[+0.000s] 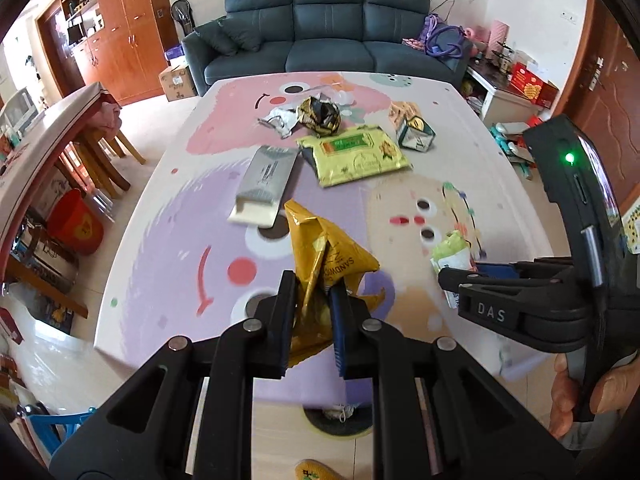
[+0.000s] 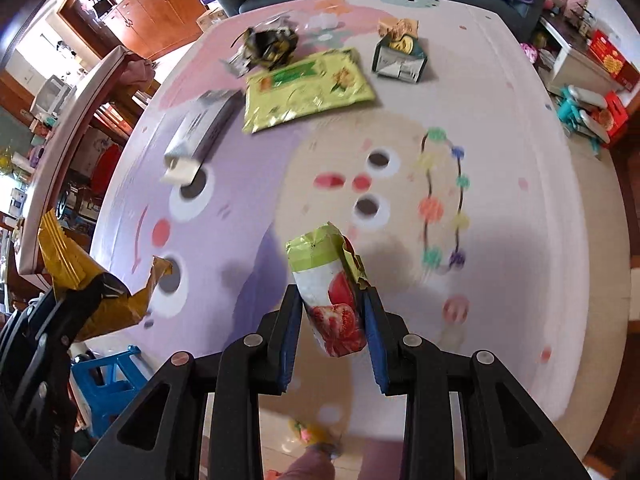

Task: Collect trash
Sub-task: 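Carry the yellow bag and strawberry pouch from the table toward the bin, then open both tools over the bin to drop the bag and pouch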

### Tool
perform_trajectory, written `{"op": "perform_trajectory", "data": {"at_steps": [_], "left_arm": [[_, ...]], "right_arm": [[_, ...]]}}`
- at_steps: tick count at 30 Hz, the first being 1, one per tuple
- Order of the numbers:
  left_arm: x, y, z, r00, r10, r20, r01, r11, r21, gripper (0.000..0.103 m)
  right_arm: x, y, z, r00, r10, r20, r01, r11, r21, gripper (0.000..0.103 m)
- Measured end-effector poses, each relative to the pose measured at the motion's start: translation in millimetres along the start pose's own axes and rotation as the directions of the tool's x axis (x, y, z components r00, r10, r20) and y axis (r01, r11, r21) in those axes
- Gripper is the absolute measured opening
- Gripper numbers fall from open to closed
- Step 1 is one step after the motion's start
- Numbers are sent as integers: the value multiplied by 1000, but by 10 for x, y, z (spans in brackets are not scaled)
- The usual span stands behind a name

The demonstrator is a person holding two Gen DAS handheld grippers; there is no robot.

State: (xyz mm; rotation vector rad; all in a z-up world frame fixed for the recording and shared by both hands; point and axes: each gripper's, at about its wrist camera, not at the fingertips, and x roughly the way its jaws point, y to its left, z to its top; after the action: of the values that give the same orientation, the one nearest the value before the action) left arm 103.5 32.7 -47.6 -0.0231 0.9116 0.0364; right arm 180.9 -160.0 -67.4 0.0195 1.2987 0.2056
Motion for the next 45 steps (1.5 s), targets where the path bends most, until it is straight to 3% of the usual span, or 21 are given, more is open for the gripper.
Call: {"op": "perform_trajectory", "data": {"at_steps": [8, 17, 21, 26, 31, 35, 45], "left_arm": [[-426, 249, -630, 999, -34, 19, 33, 999, 27, 13], [-648, 513, -1322, 998, -62, -21, 63, 997, 54, 13], [-653, 578, -1573, 996, -80, -46, 82, 996, 30, 13], [-608, 678, -1784, 996, -93, -18, 92, 994, -55, 13], [-374, 710, -1975, 995, -86, -43, 79, 987, -140, 13], [-86, 567, -2240, 998, -30, -61, 22, 991, -129, 13], [1176, 276, -3040, 986, -42, -162, 15, 987, -159, 13]], "right_arm": [[-188, 339, -706, 999, -30, 34, 30, 999, 11, 30], [-270, 593, -1518, 996, -80, 41, 77, 995, 60, 30], [-255, 634, -1803, 994, -107, 33, 105, 993, 58, 30], [-152, 591, -2056, 991, -132, 32, 131, 991, 35, 30], [79, 524, -2321, 990, -132, 51, 133, 991, -9, 30], [386, 480, -2558, 988, -127, 84, 134, 987, -83, 30], [1607, 69, -3010, 994, -100, 51, 104, 991, -90, 30]]}}
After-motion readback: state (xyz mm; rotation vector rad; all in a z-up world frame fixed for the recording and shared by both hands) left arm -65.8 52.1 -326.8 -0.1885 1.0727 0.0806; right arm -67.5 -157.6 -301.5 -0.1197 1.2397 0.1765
